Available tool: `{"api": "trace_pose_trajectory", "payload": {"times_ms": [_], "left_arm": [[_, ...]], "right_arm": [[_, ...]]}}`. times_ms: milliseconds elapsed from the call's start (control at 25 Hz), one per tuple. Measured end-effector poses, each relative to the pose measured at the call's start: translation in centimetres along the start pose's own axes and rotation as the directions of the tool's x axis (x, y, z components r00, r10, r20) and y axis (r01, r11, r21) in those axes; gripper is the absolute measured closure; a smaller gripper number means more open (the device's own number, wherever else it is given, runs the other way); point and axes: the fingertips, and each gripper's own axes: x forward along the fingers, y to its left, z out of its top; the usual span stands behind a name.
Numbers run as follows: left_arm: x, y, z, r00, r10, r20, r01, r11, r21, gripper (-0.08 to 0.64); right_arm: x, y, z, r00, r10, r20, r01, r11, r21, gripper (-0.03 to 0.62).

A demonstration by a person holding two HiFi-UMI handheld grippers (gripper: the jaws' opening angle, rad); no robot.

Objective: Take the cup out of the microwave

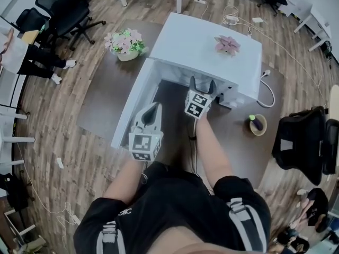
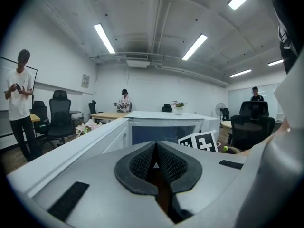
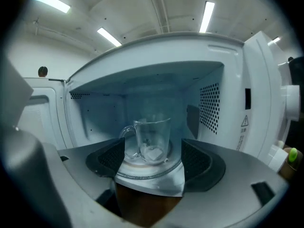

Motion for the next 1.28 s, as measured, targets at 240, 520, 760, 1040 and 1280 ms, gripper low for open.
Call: {"api": "trace_pose_trajectory", "payload": {"times_ms": [240, 520, 760, 1040, 1280], "left_arm": [[1.0, 0.2, -1.1, 1.000, -0.003, -0.030, 0.003, 1.000, 0.002, 0.558], [1.4, -0.2, -2.5, 0.998, -0.014, -0.066, 0.014, 1.000, 0.000, 0.558], [1.5, 0.0, -2.9, 0.997, -0.018, -0.080, 0.018, 1.000, 0.000, 0.558], [1.9, 0.2, -2.7, 0.996, -0.027, -0.082, 0.028, 1.000, 0.008, 0.558], [1.4, 0.2, -2.0, 0.997, -0.036, -0.070, 0.037, 0.999, 0.018, 0.558]], "right_arm": [[2.2, -0.1, -1.5, 0.998, 0.008, -0.056, -0.009, 1.000, -0.029, 0.239], [4.2, -0.3, -1.3, 0.997, 0.023, -0.071, -0.028, 0.998, -0.058, 0.238], [6.1, 0.5, -0.6, 0.991, 0.067, -0.112, -0.077, 0.993, -0.087, 0.236], [7.6, 1.0, -0.8, 0.986, 0.103, -0.129, -0.116, 0.989, -0.095, 0.236], [6.3, 1.5, -0.9, 0.982, 0.139, -0.130, -0.152, 0.984, -0.093, 0.232]]}}
